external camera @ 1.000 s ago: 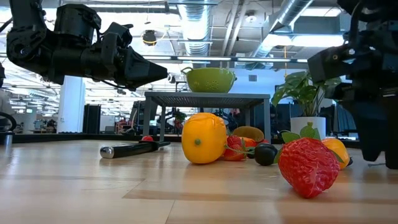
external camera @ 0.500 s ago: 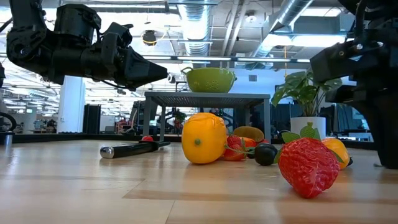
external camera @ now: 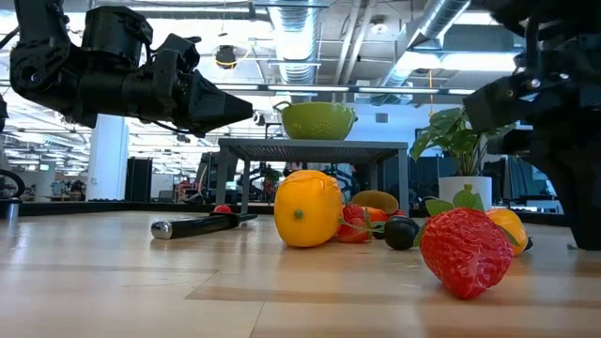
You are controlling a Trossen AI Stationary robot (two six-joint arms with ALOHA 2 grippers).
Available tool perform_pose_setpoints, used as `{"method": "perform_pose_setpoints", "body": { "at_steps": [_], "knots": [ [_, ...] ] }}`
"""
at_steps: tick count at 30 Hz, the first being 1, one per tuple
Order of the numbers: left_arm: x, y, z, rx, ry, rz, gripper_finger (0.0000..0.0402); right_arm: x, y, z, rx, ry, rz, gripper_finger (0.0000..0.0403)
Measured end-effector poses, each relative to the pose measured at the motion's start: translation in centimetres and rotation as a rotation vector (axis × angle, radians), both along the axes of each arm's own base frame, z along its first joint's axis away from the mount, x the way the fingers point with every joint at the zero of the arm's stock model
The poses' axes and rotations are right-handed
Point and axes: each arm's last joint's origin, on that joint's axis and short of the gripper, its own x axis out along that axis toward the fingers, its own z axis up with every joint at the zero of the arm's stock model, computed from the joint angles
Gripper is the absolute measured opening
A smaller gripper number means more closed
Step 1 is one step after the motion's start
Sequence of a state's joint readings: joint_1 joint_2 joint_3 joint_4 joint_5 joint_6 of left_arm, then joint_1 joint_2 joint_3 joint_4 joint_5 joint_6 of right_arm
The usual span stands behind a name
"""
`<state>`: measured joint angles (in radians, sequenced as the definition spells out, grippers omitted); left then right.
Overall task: Pick & Place Fruit
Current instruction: Put the red cherry into the green strainer bowl on the shelf
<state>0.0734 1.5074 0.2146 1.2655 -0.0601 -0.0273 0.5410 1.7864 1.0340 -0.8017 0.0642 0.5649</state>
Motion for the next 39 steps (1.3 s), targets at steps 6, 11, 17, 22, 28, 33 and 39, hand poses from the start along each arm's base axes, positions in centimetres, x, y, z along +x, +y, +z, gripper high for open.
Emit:
{"method": "perform_pose_setpoints", "body": {
  "at_steps": [6, 11, 17, 22, 28, 33, 39],
  "knots": [
    [0.0, 0.0, 0.0, 0.0, -0.001, -0.001, 0.0106, 1.6, 0.3, 2.5, -0.013, -0.043, 0.051, 0.0],
    [0.0, 0.0, 0.0, 0.0, 0.0, -0.001, 0.0106, 2.5, -0.1, 4.1, -0.055, -0.072, 0.09, 0.0],
    [0.0, 0.0, 0.0, 0.0, -0.001, -0.002, 0.0106, 4.2, -1.6, 6.2, -0.158, -0.114, 0.164, 0.0],
    [0.0, 0.0, 0.0, 0.0, -0.001, -0.005, 0.0106, 6.4, -4.1, 8.3, -0.218, -0.174, 0.233, 0.0],
    [0.0, 0.0, 0.0, 0.0, -0.001, -0.004, 0.0106, 9.3, -8.4, 11.8, -0.27, -0.265, 0.278, 0.0],
    [0.0, 0.0, 0.0, 0.0, 0.0, -0.003, 0.0106, 11.1, -12.6, 15.8, -0.32, -0.374, 0.279, 0.0],
    [0.0, 0.0, 0.0, 0.0, 0.0, -0.002, 0.0106, 12.1, -18.0, 21.0, -0.383, -0.545, 0.208, 0.0]
  ]
}}
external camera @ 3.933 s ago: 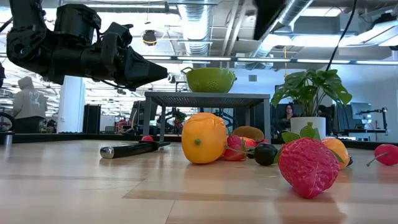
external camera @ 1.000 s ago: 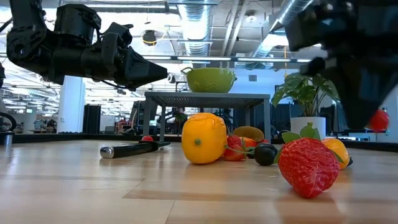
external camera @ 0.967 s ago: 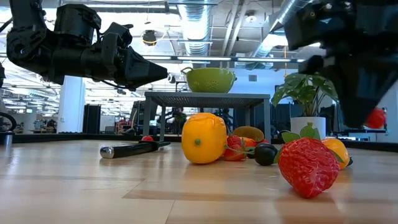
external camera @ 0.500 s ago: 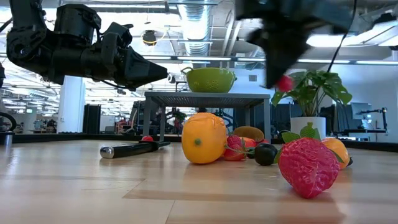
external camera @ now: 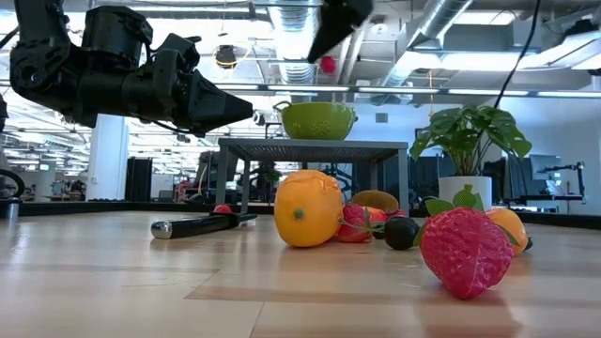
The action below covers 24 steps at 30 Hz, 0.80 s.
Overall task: Pick & Place Fruit
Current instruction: Put the red cherry into the green strainer bowl on the shelf
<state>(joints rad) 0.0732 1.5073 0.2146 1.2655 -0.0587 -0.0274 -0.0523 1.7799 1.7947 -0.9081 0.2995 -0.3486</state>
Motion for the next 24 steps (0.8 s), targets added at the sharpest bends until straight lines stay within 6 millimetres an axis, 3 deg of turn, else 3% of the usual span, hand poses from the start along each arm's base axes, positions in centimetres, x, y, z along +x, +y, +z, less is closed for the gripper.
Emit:
{"method": "perform_pose_setpoints", "body": {
  "at_steps": [6, 13, 19, 24],
  "knots": [
    [0.0, 0.0, 0.0, 0.0, -0.001, 0.002, 0.0106, 0.0, -5.7, 1.7, 0.06, -0.148, -0.079, 0.0],
    [0.0, 0.0, 0.0, 0.0, -0.001, 0.001, 0.0106, 0.1, -11.2, -0.4, 0.134, -0.143, -0.178, 0.0],
    [0.4, 0.0, 2.2, -0.202, -0.214, -0.013, 0.0106, -0.6, -13.8, -1.2, 0.178, -0.13, -0.242, 0.0],
    [0.4, 0.0, 3.2, -0.244, -0.286, -0.026, 0.0106, -0.7, -14.1, -1.1, 0.194, -0.149, -0.272, 0.0]
  ]
}}
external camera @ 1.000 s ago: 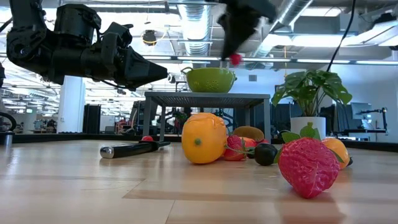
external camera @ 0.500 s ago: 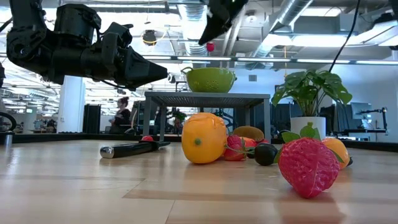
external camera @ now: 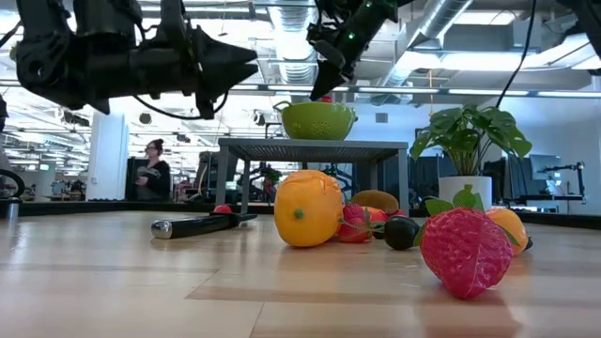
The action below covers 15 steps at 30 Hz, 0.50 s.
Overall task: Pick & Place Fruit
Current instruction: Put the red cherry into the green strainer bowl on the shelf
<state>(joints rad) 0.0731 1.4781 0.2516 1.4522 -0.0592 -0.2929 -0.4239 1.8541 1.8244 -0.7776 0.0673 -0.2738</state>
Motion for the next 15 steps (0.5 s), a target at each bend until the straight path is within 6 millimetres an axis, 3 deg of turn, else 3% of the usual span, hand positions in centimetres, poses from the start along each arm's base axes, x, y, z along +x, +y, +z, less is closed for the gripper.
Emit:
{"method": "perform_pose_setpoints", "body": {
  "at_steps": [9, 15],
  "knots": [
    [-0.7, 0.0, 1.7, 0.006, -0.085, -0.001, 0.0106, 0.0, 0.0, 0.0, 0.022, -0.015, -0.039, 0.0007],
    [-1.5, -0.1, 3.3, 0.012, -0.163, -0.003, 0.0106, 0.0, 0.1, 0.0, 0.028, -0.018, -0.042, 0.0069]
  ]
}}
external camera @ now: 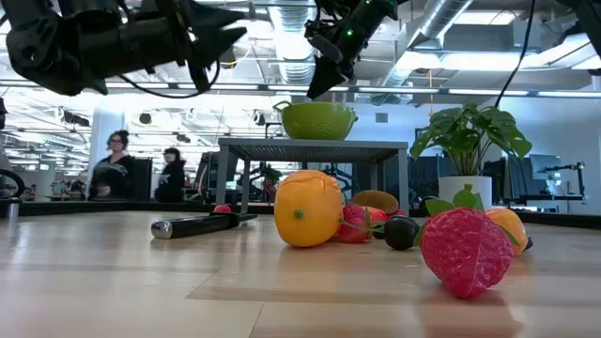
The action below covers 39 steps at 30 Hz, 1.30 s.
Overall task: Pick & Place Fruit
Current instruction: Put the red cherry into the green strainer bowl on the shelf, then put the raspberry into the green strainer bowl on the shelf
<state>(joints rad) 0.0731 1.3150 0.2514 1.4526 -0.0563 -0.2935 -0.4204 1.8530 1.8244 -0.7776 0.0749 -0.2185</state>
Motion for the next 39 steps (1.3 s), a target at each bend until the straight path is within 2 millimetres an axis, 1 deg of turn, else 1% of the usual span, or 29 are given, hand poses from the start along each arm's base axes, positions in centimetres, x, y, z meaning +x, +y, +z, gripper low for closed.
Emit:
{"method": "perform_pose_setpoints", "body": {
  "at_steps": [5, 9, 13, 16, 19, 21, 24, 27, 29, 33, 37, 39],
  "knots": [
    [-0.8, -0.1, 1.4, 0.005, -0.073, 0.0, 0.0106, 0.0, -0.1, 0.0, -0.001, -0.001, -0.003, 0.0138],
    [-1.6, -0.1, 2.5, 0.01, -0.133, 0.0, 0.0106, -0.2, 0.4, 0.4, 0.001, -0.001, 0.005, 0.0186],
    [-2.4, -0.2, 3.5, 0.013, -0.19, 0.001, 0.0106, -0.9, 1.3, 1.6, -0.005, -0.019, 0.016, 0.0216],
    [-3.0, -0.2, 4.2, 0.015, -0.233, 0.003, 0.0106, -1.2, 2.3, 2.4, 0.013, -0.041, 0.008, 0.0225],
    [-3.5, -0.2, 4.7, 0.017, -0.263, 0.003, 0.0106, -1.9, 3.8, 3.1, 0.033, -0.028, 0.026, 0.0222],
    [-3.8, -0.3, 5.0, 0.019, -0.283, 0.003, 0.0106, -2.2, 4.8, 3.2, 0.059, -0.001, 0.032, 0.0214],
    [-4.1, -0.3, 5.3, 0.02, -0.305, 0.004, 0.0106, -2.4, 6.5, 2.8, 0.117, 0.064, 0.028, 0.0197],
    [-4.4, -0.3, 5.6, 0.022, -0.32, 0.003, 0.0106, -2.9, 8.6, 2.1, 0.173, 0.172, 0.039, 0.0177],
    [-4.4, -0.3, 5.6, 0.022, -0.321, 0.003, 0.0106, -3.0, 10.2, 1.5, 0.199, 0.235, 0.057, 0.0163],
    [-4.3, -0.3, 5.5, 0.022, -0.319, 0.003, 0.0106, -3.1, 13.6, -0.6, 0.231, 0.344, 0.101, 0.0133],
    [-4.3, -0.3, 5.5, 0.022, -0.318, 0.003, 0.0106, -3.6, 17.2, -2.1, 0.246, 0.389, 0.147, 0.0107],
    [-4.3, -0.3, 5.5, 0.022, -0.317, 0.003, 0.0106, -3.9, 18.8, -3.2, 0.251, 0.427, 0.165, 0.0099]
  ]
}}
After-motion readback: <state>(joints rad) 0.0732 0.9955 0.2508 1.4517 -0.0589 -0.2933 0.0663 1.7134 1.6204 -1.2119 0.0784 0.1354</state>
